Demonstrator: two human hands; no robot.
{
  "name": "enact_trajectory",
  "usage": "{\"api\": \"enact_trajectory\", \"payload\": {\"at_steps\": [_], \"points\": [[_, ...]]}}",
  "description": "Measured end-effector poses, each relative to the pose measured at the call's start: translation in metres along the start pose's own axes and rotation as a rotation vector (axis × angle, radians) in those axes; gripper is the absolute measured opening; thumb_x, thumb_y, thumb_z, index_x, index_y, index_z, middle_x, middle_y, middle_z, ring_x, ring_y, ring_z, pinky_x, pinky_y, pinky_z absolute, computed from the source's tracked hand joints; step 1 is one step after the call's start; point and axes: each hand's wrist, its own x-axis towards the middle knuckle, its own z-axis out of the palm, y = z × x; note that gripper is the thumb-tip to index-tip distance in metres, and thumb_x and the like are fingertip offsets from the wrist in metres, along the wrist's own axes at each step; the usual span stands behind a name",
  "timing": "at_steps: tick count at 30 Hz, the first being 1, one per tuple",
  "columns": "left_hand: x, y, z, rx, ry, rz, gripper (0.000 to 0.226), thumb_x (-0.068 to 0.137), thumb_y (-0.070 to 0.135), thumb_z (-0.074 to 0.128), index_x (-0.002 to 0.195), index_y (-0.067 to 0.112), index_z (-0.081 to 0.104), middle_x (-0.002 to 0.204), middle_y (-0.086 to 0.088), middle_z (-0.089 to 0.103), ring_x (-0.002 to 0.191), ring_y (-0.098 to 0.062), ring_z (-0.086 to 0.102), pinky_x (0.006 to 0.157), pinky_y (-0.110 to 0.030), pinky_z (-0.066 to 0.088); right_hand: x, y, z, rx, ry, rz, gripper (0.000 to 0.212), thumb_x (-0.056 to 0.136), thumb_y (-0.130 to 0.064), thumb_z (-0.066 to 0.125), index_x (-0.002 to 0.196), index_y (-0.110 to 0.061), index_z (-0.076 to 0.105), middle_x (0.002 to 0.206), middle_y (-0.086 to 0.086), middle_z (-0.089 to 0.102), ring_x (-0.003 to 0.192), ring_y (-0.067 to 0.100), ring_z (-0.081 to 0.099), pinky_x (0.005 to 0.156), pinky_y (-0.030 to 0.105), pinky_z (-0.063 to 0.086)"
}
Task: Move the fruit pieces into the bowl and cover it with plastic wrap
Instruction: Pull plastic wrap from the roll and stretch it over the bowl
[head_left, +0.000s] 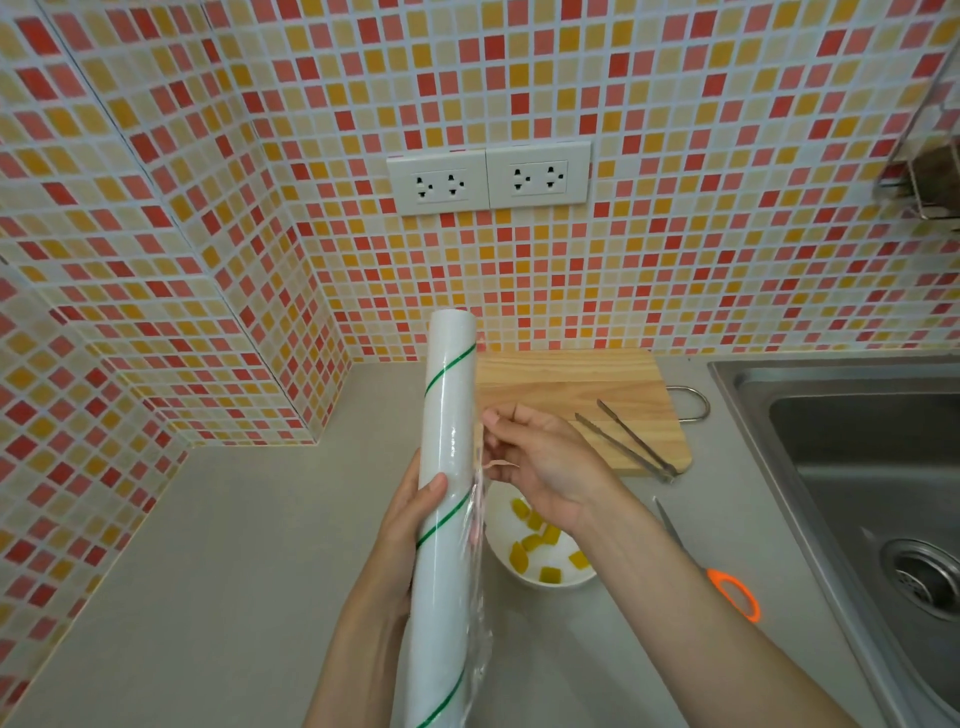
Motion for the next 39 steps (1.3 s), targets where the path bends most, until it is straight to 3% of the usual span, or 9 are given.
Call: {"api": "enact_trajectory", "payload": {"at_steps": [6, 10, 14, 18, 20, 25, 28, 34, 39], "points": [[-0.006, -0.005, -0.004, -0.131, -0.012, -0.091, 0.079, 0.038, 0.044, 0.088, 0.103, 0.008, 0.063, 0.072, -0.012, 0.065, 0.05, -0.019, 0.058, 0.046, -0.026, 0.049, 0.013, -0.015, 0.006, 0.076, 0.041, 0.124, 0.025, 0.088, -0.037, 0.055, 0.092, -0.012, 0.058, 0.072, 0.004, 0.059, 0.059, 0.018, 0.054, 0.054, 0.028, 0.042], [-0.007, -0.002, -0.004, -0.134, -0.004, -0.085, 0.08, 0.038, 0.044, 0.088, 0.102, 0.006, 0.061, 0.072, -0.012, 0.066, 0.048, -0.019, 0.058, 0.045, -0.027, 0.05, 0.018, -0.02, 0.011, -0.035, 0.127, -0.031, 0.018, 0.092, -0.017, 0.052, 0.075, -0.014, 0.057, 0.07, 0.004, 0.057, 0.053, 0.015, 0.054, 0.051, 0.025, 0.042], [-0.008, 0.003, -0.013, -0.155, 0.003, -0.042, 0.075, 0.041, 0.045, 0.088, 0.098, 0.005, 0.061, 0.072, -0.009, 0.066, 0.048, -0.018, 0.057, 0.045, -0.026, 0.05, 0.019, -0.024, 0.004, -0.051, 0.275, -0.159, 0.015, 0.098, -0.018, 0.038, 0.089, -0.013, 0.049, 0.066, 0.007, 0.053, 0.046, 0.018, 0.054, 0.043, 0.026, 0.047], [-0.007, 0.006, -0.012, -0.136, -0.019, -0.04, 0.073, 0.043, 0.044, 0.087, 0.098, 0.004, 0.06, 0.071, -0.009, 0.066, 0.047, -0.017, 0.057, 0.044, -0.027, 0.05, 0.019, -0.019, 0.012, -0.17, 0.1, -0.002, 0.027, 0.092, -0.038, 0.049, 0.091, -0.012, 0.058, 0.067, 0.003, 0.056, 0.05, 0.016, 0.052, 0.047, 0.027, 0.042], [-0.007, 0.005, -0.009, -0.107, -0.02, -0.048, 0.078, 0.044, 0.044, 0.087, 0.105, 0.005, 0.059, 0.073, -0.01, 0.067, 0.048, -0.018, 0.059, 0.046, -0.027, 0.051, 0.021, -0.017, 0.019, -0.13, 0.002, 0.024, 0.025, 0.091, -0.036, 0.052, 0.081, -0.014, 0.06, 0.067, 0.001, 0.056, 0.054, 0.015, 0.051, 0.052, 0.026, 0.039], [-0.007, 0.003, -0.014, -0.065, 0.032, -0.058, 0.075, 0.051, 0.04, 0.081, 0.115, 0.01, 0.057, 0.078, -0.009, 0.07, 0.055, -0.018, 0.064, 0.049, -0.028, 0.053, 0.024, -0.015, 0.022, -0.028, 0.062, -0.065, 0.018, 0.092, -0.012, 0.052, 0.074, -0.014, 0.055, 0.071, 0.004, 0.054, 0.055, 0.015, 0.05, 0.053, 0.025, 0.042], [-0.007, 0.003, -0.016, -0.023, 0.049, -0.041, 0.072, 0.052, 0.043, 0.081, 0.114, 0.013, 0.058, 0.078, -0.008, 0.069, 0.055, -0.019, 0.062, 0.05, -0.029, 0.053, 0.021, -0.015, 0.02, 0.017, 0.077, -0.111, 0.02, 0.095, -0.013, 0.046, 0.076, -0.014, 0.051, 0.069, 0.003, 0.052, 0.051, 0.014, 0.051, 0.048, 0.024, 0.044], [0.002, 0.005, -0.012, 0.112, 0.061, 0.034, 0.04, 0.073, 0.037, 0.068, 0.111, 0.026, 0.06, 0.076, -0.004, 0.068, 0.056, -0.017, 0.062, 0.051, -0.028, 0.052, 0.016, -0.006, 0.017, -0.247, 0.342, -0.405, 0.019, 0.099, -0.029, 0.031, 0.087, -0.019, 0.042, 0.052, -0.001, 0.046, 0.037, 0.015, 0.044, 0.033, 0.019, 0.033], [0.006, 0.003, 0.0, 0.23, 0.045, -0.007, 0.034, 0.071, 0.04, 0.067, 0.099, 0.022, 0.061, 0.065, 0.003, 0.067, 0.055, -0.009, 0.061, 0.05, -0.022, 0.049, 0.019, -0.007, 0.005, -0.135, 0.487, -0.416, 0.023, 0.099, -0.025, 0.031, 0.078, -0.025, 0.04, 0.058, -0.001, 0.038, 0.037, 0.009, 0.031, 0.034, 0.014, 0.025]]}}
